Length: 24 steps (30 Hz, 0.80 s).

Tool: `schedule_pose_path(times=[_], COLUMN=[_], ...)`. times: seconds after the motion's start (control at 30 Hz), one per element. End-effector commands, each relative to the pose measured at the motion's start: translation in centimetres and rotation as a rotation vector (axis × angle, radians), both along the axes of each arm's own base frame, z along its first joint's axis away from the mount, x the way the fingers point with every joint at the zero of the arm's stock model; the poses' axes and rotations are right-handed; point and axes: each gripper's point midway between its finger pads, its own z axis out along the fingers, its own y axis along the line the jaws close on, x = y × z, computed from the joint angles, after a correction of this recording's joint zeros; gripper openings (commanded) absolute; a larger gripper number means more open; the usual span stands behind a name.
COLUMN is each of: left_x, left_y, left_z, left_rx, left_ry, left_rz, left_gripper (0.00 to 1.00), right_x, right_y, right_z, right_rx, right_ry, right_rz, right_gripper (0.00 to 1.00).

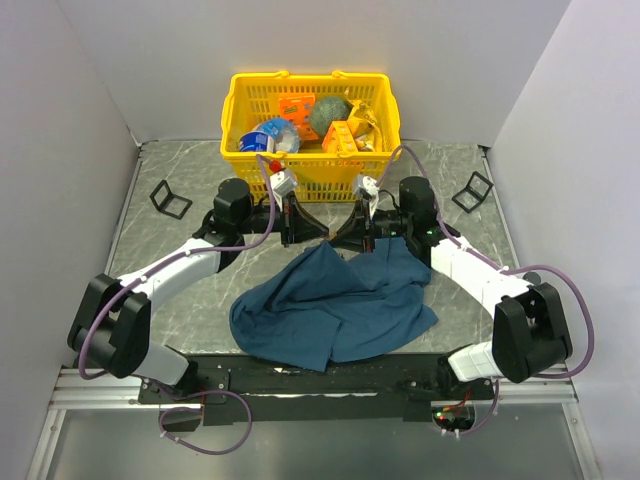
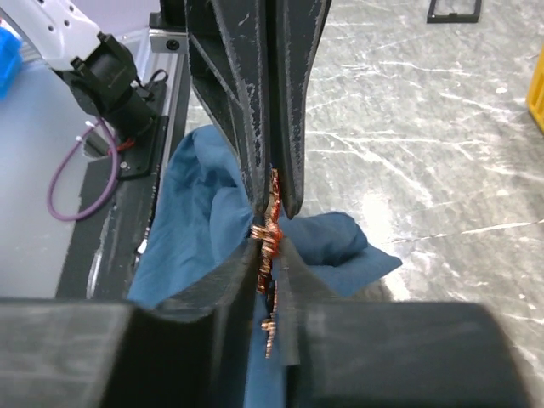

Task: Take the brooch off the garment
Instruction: Remove the brooch from the clothes.

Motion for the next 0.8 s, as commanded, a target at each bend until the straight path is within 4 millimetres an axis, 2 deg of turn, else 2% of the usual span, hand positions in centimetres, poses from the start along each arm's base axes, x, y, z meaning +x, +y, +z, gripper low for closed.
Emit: schedule_pose_path(times=[0.0, 0.1, 0.43, 0.77], left_x=[0.1, 0.1, -0.3, -0.7], left_y=[-0.3, -0.3, 0.5, 1.2], left_z=[1.4, 1.4, -0.2, -0.3], left_rx=[-0.037, -0.027, 0.035, 0.052], left_ry=[-0.057, -0.059, -0.079, -0.106], left_rz=[-0.003, -0.002, 0.000, 0.002], left_gripper=[0.01, 0.01, 0.02, 0.01], right_x=[-0.4, -0.6, -1.4, -1.5], right_y=[0.1, 0.0, -1.1, -1.9], right_z=[1.3, 1.1, 2.7, 2.9], right_rx=[0.022, 0.006, -0.091, -0.138], right_ry=[-0.061, -0.071, -0.105, -0.137], right_rz=[0.035, 0.050, 0.071, 0.049], right_gripper=[0.08, 0.00, 0.00, 0.00])
